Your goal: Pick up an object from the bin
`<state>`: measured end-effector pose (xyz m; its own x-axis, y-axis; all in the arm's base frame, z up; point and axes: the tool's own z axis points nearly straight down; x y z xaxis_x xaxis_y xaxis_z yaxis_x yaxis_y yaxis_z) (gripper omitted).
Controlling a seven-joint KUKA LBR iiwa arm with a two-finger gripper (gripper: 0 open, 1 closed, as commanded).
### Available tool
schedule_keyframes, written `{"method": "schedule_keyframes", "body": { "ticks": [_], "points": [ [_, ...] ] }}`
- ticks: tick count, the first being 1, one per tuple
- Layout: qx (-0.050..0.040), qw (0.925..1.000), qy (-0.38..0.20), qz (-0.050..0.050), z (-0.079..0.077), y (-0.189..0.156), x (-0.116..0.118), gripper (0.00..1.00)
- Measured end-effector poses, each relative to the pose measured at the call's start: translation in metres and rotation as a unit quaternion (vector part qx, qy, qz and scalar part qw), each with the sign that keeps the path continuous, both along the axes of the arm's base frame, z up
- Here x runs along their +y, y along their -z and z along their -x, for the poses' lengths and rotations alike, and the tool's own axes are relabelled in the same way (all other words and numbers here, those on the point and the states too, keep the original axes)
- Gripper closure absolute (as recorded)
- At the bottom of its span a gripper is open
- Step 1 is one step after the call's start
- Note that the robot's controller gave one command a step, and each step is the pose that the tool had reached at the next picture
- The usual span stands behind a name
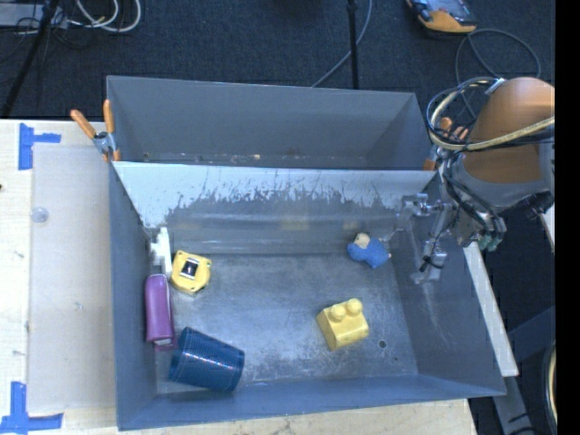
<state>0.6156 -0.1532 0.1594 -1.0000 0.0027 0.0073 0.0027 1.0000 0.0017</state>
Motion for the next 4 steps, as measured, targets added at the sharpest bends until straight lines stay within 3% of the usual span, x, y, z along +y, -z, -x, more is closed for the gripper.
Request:
{"method": "schedule_keyframes", "body": {
  "ticks": [1,2,3,4],
  "points": [
    [-0.0036,1.0000,-0.001,0.001,-0.002,-0.005,0.000,0.00],
    [-0.0043,0.9999,0.009,0.001,0.002,0.048,0.025,0.00],
    [-0.0135,0.9999,-0.001,0.002,-0.010,0.083,0.028,1.00],
    [-0.0134,0.9999,-0.002,0.002,-0.010,0.083,0.028,1.00]
  ]
}}
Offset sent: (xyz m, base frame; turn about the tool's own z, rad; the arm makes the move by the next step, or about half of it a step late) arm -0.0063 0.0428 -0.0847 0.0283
